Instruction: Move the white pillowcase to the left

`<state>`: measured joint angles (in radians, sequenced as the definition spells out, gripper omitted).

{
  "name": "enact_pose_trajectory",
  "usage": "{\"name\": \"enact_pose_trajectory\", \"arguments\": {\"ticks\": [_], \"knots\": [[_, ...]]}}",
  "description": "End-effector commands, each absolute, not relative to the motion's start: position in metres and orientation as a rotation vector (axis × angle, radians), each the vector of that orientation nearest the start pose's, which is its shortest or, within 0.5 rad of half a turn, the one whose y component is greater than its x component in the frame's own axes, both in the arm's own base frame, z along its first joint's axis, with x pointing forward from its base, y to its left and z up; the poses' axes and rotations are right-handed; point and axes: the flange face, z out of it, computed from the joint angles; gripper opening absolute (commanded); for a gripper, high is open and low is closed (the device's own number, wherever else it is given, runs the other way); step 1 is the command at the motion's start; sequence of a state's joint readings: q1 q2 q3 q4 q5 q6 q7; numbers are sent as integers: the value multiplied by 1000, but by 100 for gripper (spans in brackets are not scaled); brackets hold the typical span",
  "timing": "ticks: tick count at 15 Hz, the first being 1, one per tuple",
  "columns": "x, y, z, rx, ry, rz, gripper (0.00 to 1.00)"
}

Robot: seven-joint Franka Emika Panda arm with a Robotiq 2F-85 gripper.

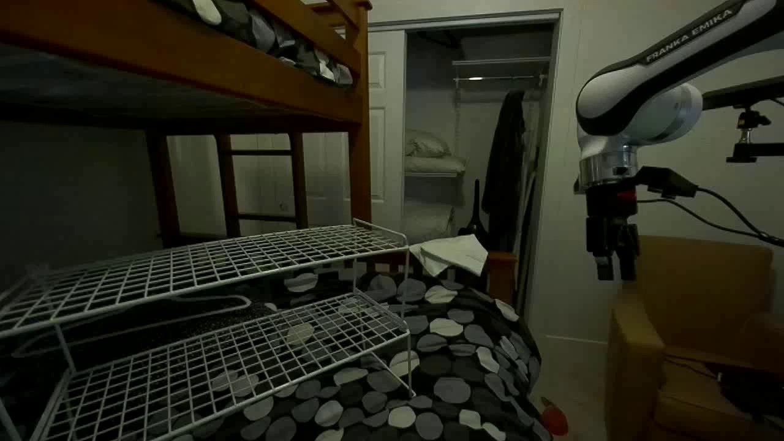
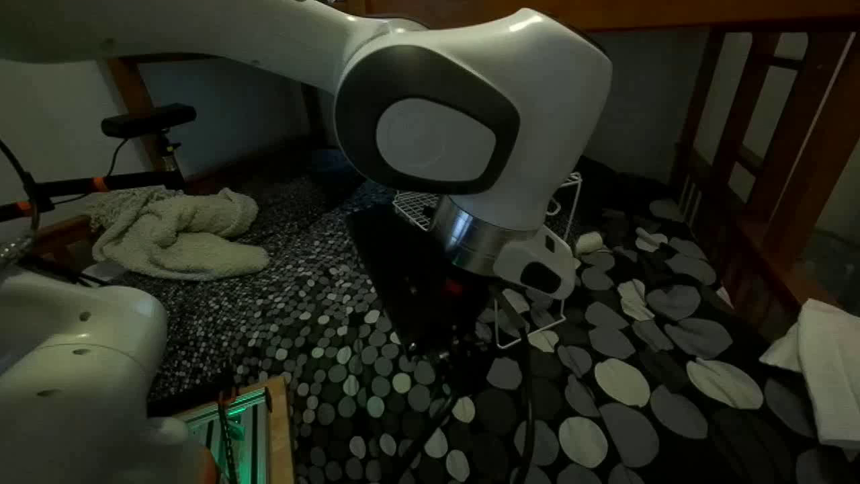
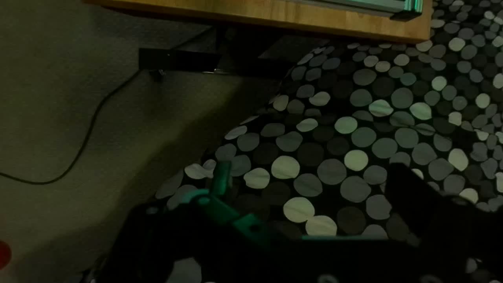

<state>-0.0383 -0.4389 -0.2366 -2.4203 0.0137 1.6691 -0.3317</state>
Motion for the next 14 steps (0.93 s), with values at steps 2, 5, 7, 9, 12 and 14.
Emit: {"name": "enact_pose_trajectory", "arguments": {"ticks": [2,5,7,9,12,14], "knots": [[363,-104,444,-2910,-133,409,100],[363,-104,444,-2910,-133,409,100],[363,-104,444,-2910,-133,409,100],[385,-106,439,-2980,-66,336,100],[432,-115,439,-3112,-30,62,100],[466,-119,435,-3199,-62,-120,100]]}}
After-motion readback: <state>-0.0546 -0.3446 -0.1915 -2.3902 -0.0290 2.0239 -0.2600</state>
